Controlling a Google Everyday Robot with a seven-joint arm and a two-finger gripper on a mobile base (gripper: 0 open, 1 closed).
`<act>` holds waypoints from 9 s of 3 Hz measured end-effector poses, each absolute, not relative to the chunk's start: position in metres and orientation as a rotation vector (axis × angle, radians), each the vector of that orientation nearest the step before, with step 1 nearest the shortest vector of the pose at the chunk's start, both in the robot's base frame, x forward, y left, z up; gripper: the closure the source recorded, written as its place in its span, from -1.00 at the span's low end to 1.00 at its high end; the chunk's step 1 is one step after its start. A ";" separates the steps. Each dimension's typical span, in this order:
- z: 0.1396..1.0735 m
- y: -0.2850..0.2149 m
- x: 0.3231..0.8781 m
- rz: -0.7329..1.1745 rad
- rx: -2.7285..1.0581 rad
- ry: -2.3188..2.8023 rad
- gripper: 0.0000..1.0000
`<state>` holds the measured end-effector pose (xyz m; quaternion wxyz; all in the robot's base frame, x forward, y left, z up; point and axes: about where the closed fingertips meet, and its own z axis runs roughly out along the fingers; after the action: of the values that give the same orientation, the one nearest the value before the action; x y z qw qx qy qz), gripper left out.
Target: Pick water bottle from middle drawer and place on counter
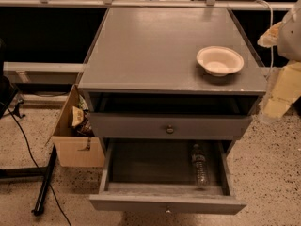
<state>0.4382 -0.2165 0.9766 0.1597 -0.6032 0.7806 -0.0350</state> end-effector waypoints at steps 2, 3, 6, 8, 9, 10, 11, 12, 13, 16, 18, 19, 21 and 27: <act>0.951 -0.223 0.435 -0.002 -1.611 2.293 -1.00; 0.914 -0.227 0.434 0.108 -1.389 2.386 -1.00; 0.826 -0.192 0.457 0.157 -0.943 2.489 -1.00; 0.799 -0.207 0.465 0.056 -0.871 2.508 -1.00; 0.770 -0.220 0.479 -0.019 -0.786 2.516 -1.00; 0.739 -0.228 0.498 -0.049 -0.699 2.526 -1.00; 0.696 -0.237 0.512 -0.063 -0.590 2.564 -1.00; 0.656 -0.246 0.514 -0.068 -0.476 2.626 -1.00; 0.656 -0.247 0.514 -0.048 -0.363 2.643 -1.00; 0.588 -0.280 0.484 -0.023 -0.234 2.677 -1.00; 0.534 -0.258 0.499 0.301 -0.138 2.489 -1.00; 0.514 -0.248 0.495 0.375 -0.160 2.463 -1.00; 0.508 -0.243 0.495 0.361 -0.195 2.448 -1.00; 0.443 -0.203 0.530 0.384 -0.318 2.379 -1.00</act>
Offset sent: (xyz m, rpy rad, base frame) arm -0.0046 -0.0150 -0.0512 0.1394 0.0800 -0.1385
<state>0.5303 -0.2034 0.4433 0.3479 -0.1227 0.9176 0.1483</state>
